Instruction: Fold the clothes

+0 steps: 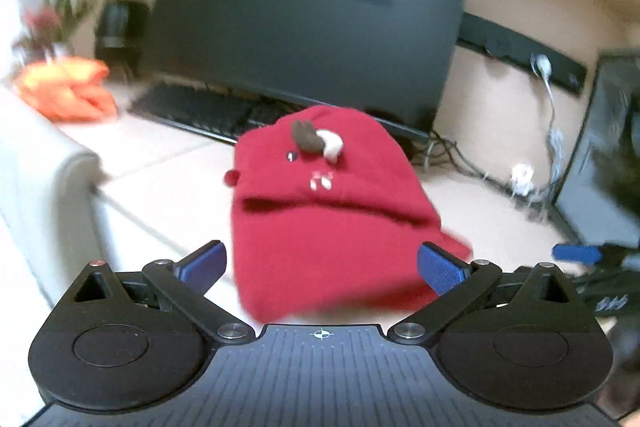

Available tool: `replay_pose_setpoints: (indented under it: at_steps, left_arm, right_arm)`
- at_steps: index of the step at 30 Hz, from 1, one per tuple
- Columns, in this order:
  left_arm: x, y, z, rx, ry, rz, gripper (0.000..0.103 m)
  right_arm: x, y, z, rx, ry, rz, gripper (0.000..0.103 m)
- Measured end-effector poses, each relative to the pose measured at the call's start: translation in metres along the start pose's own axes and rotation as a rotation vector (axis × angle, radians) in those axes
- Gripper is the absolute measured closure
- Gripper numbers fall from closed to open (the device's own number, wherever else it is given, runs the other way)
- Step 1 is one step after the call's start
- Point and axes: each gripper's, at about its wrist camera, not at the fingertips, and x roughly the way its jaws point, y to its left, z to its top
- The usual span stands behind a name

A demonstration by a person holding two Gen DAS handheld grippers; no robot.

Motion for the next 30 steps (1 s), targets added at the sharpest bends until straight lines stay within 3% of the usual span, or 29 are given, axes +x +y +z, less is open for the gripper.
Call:
replay_pose_setpoints:
  at_steps: [4, 6, 11, 17, 23, 30]
  left_arm:
    - [-0.018, -0.016, -0.035, 0.008, 0.048, 0.045, 0.000]
    - [-0.019, -0.013, -0.040, -0.048, 0.067, 0.051, 0.000]
    - [-0.017, -0.018, -0.041, -0.020, 0.099, 0.071, 0.000]
    - [-0.022, -0.029, -0.044, 0.047, 0.095, 0.052, 0.000]
    - [-0.017, -0.042, -0.041, 0.159, 0.116, 0.102, 0.000]
    - [-0.020, -0.041, -0.040, 0.167, 0.118, 0.090, 0.000]
  right_arm:
    - [-0.023, 0.010, -0.022, -0.032, -0.044, -0.012, 0.000]
    - [-0.021, 0.007, -0.025, -0.019, -0.030, 0.008, 0.000]
    - [-0.016, 0.008, -0.028, 0.022, 0.012, 0.004, 0.000]
    - [-0.028, 0.019, -0.030, -0.037, -0.018, 0.003, 0.000]
    - [-0.027, 0.018, -0.029, -0.026, 0.003, 0.000, 0.000]
    - [-0.027, 0.017, -0.031, -0.009, 0.012, 0.006, 0.000]
